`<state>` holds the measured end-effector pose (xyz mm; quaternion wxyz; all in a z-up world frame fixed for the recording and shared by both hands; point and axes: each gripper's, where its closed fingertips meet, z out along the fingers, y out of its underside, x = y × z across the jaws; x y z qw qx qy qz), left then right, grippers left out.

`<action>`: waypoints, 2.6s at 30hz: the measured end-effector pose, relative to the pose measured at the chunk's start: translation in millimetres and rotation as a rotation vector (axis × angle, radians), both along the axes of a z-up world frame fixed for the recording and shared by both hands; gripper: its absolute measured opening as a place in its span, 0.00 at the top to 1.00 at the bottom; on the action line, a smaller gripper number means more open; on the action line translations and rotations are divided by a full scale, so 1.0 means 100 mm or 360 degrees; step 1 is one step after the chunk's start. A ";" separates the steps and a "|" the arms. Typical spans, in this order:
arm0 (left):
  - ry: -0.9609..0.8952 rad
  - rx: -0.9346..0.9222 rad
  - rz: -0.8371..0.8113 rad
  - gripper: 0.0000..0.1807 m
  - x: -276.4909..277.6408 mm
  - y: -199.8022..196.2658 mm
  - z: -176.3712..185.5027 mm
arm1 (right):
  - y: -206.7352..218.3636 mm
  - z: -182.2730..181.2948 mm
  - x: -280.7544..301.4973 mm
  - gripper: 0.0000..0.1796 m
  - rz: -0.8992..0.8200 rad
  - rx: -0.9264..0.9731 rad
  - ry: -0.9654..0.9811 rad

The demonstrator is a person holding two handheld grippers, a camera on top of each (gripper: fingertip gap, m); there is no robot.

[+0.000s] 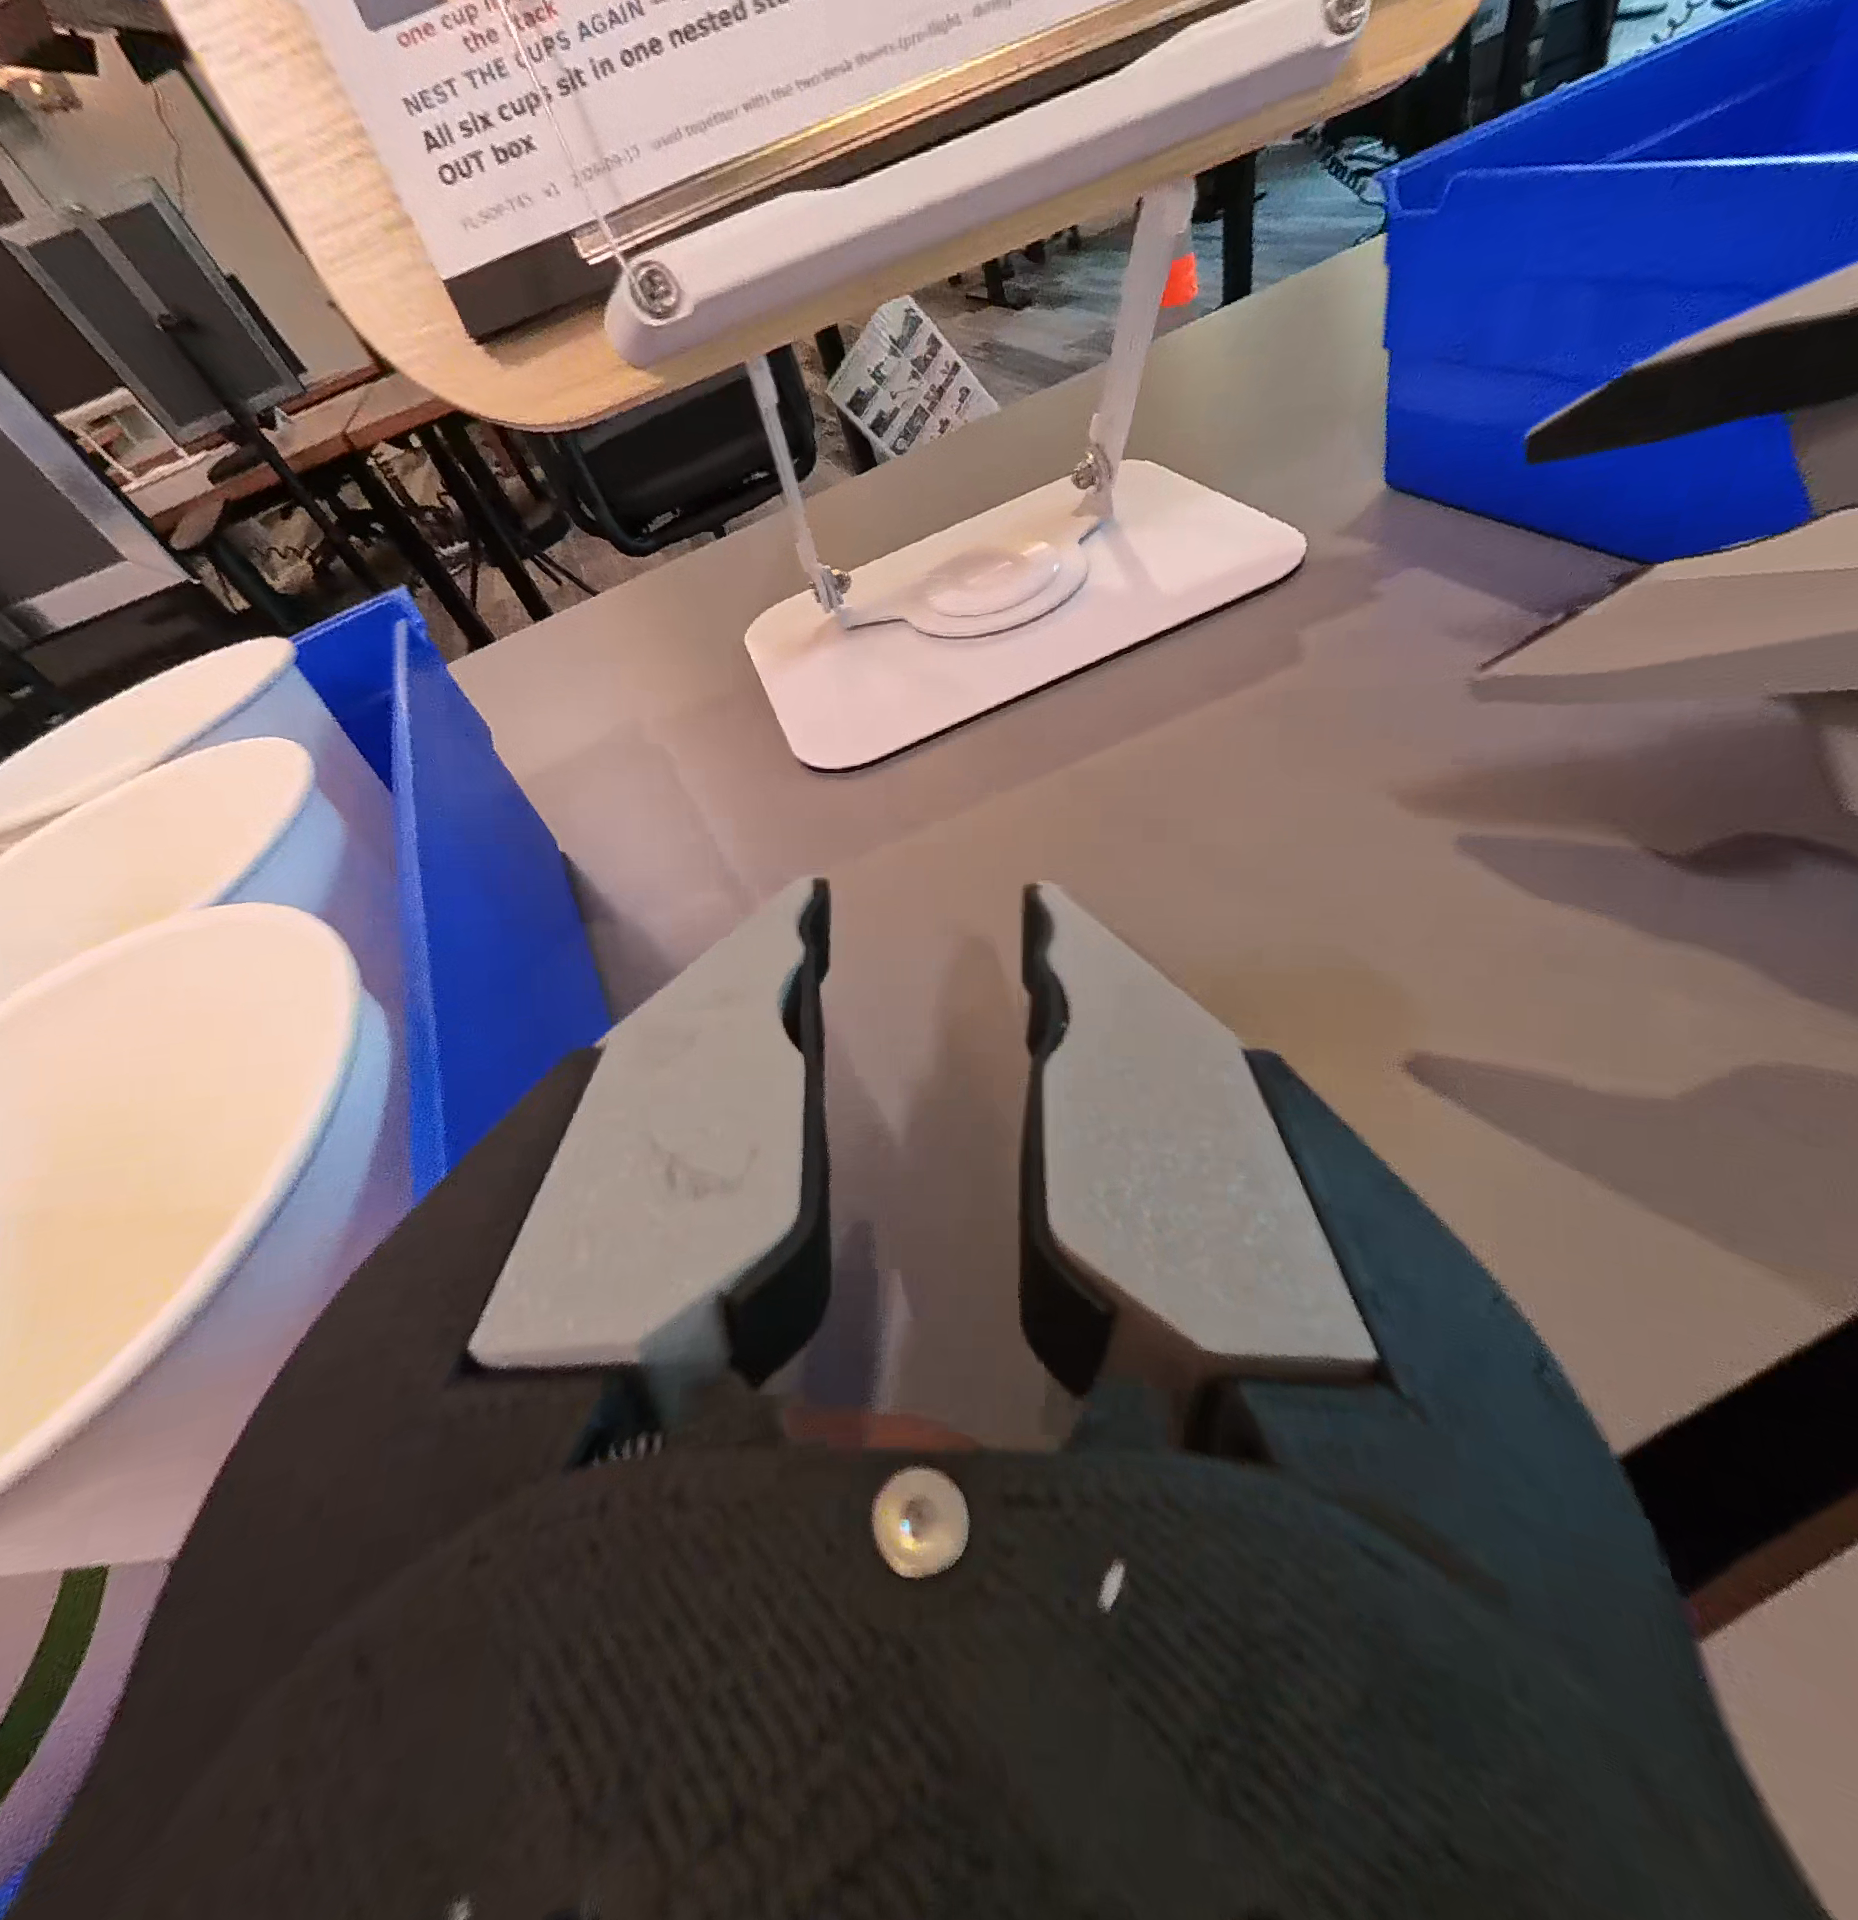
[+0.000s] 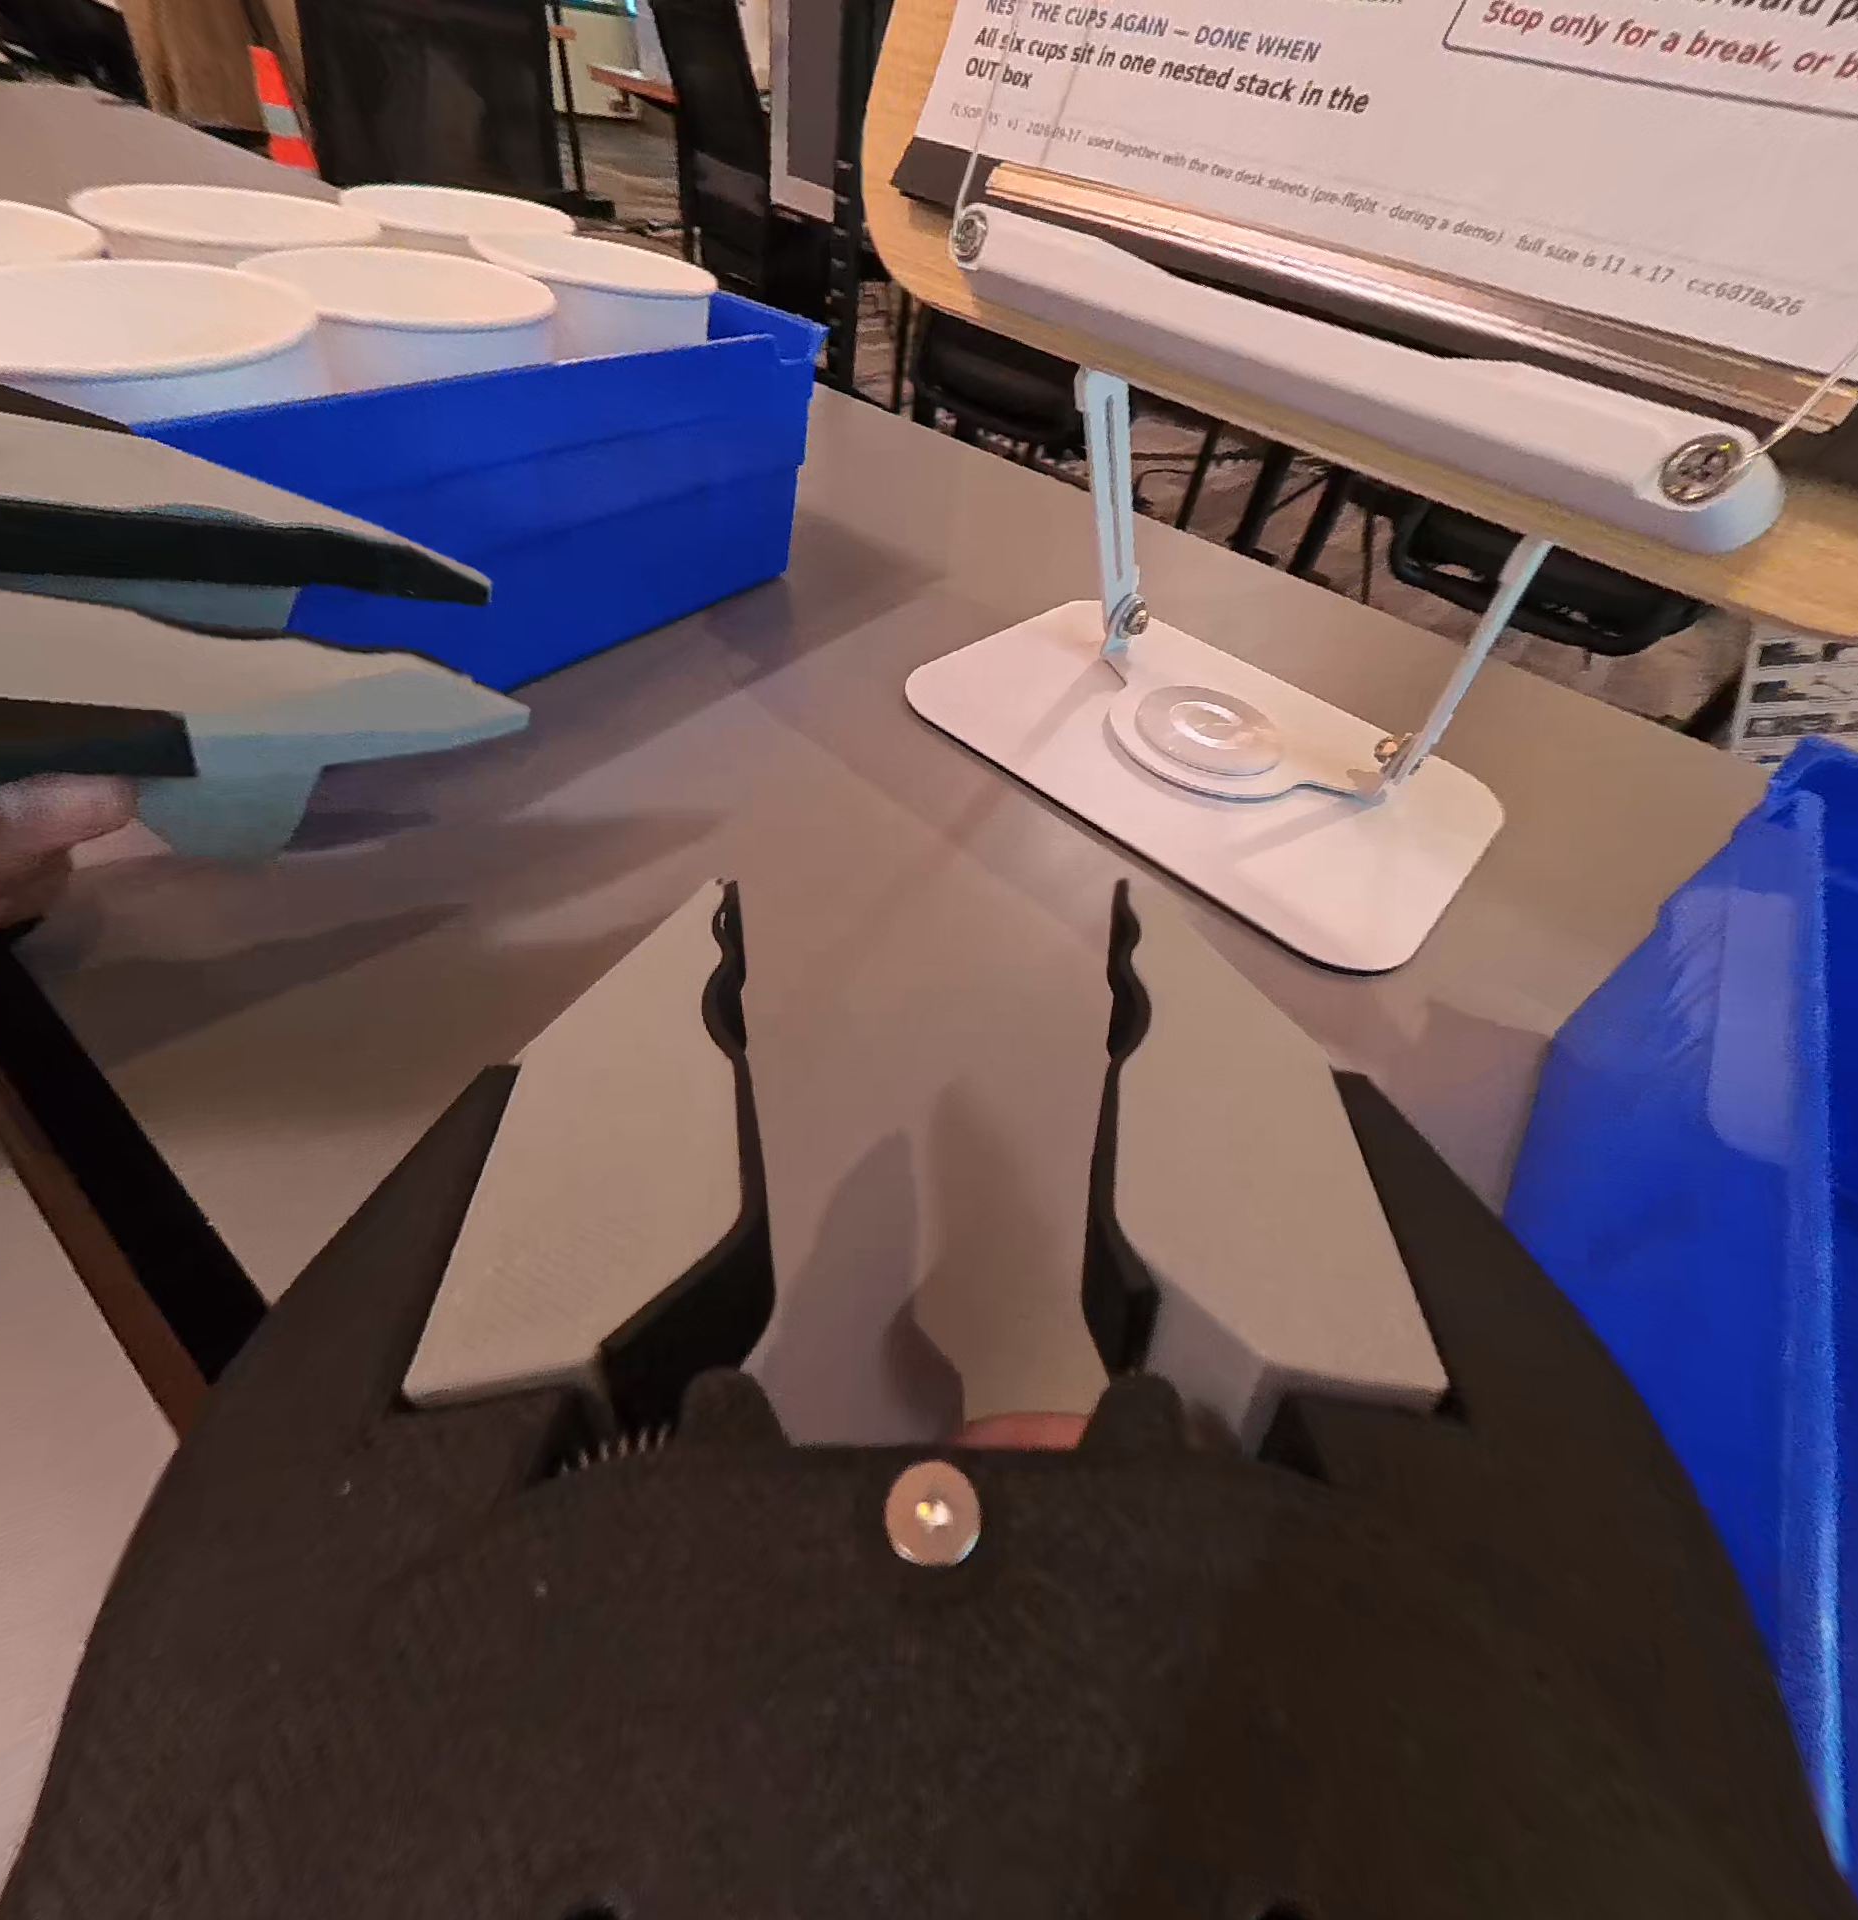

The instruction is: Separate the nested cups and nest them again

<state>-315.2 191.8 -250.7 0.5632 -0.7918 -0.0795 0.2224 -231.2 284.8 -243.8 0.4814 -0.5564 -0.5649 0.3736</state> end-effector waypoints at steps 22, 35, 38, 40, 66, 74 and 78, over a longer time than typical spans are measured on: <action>-0.0207 0.0130 0.0045 0.71 -0.07 -0.09 0.03 | -0.18 -0.11 0.00 0.68 0.0279 -0.0077 -0.0058; -0.0213 0.0121 0.0039 0.70 -0.06 -0.08 0.03 | -0.57 -0.18 0.05 0.68 0.0614 -0.0063 -0.0166; -0.0207 0.0095 0.0041 0.70 -0.06 -0.08 -0.01 | -0.52 -0.19 0.03 0.68 0.0554 -0.0055 -0.0160; -0.0192 0.0077 0.0029 0.70 -0.03 -0.06 -0.02 | -0.48 -0.18 0.02 0.69 0.0503 -0.0049 -0.0148; -0.0100 0.0005 0.0016 0.71 0.02 -0.03 -0.06 | -0.17 -0.16 0.01 0.72 0.0255 -0.0093 -0.0121; -0.0082 -0.0002 0.0012 0.71 0.03 -0.02 -0.06 | -0.18 -0.15 0.00 0.72 0.0240 -0.0024 -0.0120; -0.0112 0.0036 0.0003 0.71 0.08 -0.04 0.00 | -0.16 -0.14 0.00 0.72 0.0231 -0.0013 -0.0117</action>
